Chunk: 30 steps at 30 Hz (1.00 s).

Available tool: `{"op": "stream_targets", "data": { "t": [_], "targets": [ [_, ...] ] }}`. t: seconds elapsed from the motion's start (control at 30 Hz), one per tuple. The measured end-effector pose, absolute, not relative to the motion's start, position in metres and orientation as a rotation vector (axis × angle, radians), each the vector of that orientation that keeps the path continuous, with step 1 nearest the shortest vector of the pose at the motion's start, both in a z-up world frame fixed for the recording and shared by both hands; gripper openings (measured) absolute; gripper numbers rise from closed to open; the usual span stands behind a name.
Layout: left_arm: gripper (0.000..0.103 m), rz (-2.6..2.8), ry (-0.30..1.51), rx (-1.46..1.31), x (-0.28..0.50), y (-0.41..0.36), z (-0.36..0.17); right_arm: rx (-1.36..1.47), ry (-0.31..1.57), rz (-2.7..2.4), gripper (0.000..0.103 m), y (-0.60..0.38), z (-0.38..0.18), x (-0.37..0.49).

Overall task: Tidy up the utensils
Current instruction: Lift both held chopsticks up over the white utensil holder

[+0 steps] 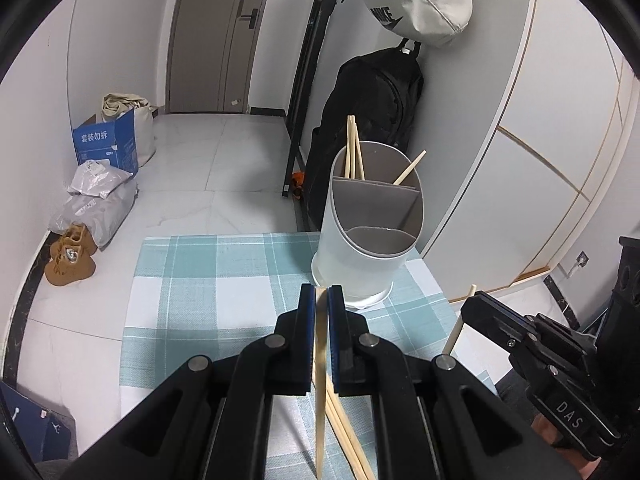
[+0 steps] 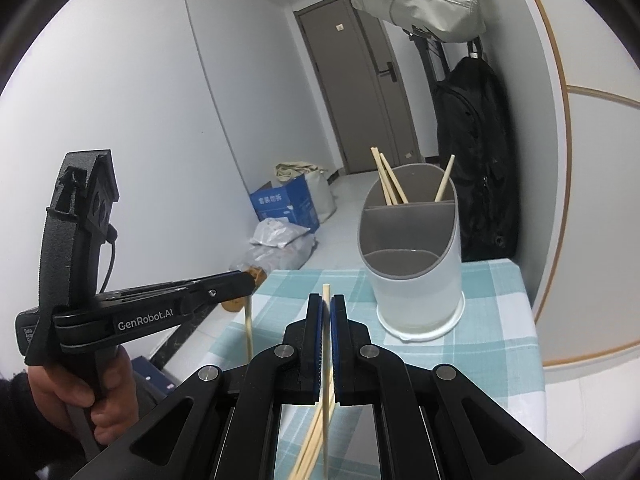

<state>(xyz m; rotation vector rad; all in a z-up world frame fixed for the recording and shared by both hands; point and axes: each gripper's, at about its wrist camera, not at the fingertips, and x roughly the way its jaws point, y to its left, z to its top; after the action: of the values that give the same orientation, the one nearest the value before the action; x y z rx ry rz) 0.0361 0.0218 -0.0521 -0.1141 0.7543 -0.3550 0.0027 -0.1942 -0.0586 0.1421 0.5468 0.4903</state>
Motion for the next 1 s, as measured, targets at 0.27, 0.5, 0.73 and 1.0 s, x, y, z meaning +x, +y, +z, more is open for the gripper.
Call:
{"op": "stream_targets", "data": {
  "t": [0.27, 0.5, 0.73, 1.0],
  "targets": [
    [0.002, -0.345, 0.763, -0.087, 0.037, 0.019, -0.044, 0.153, 0.576, 0.515, 0.003, -0.189, -0.059, 0.008],
    [0.002, -0.359, 0.76, -0.095, 0.045, 0.016, -0.032, 0.18, 0.55, 0.508, 0.003, -0.194, -0.047, 0.015],
    [0.002, -0.374, 0.743, -0.083, 0.062, 0.005, -0.01, 0.2, 0.505, 0.5, 0.003, -0.204, -0.016, 0.03],
    [0.002, -0.395, 0.719, -0.066, 0.084, -0.009, 0.019, 0.203, 0.461, 0.489, 0.003, -0.217, 0.022, 0.054]
  ]
}}
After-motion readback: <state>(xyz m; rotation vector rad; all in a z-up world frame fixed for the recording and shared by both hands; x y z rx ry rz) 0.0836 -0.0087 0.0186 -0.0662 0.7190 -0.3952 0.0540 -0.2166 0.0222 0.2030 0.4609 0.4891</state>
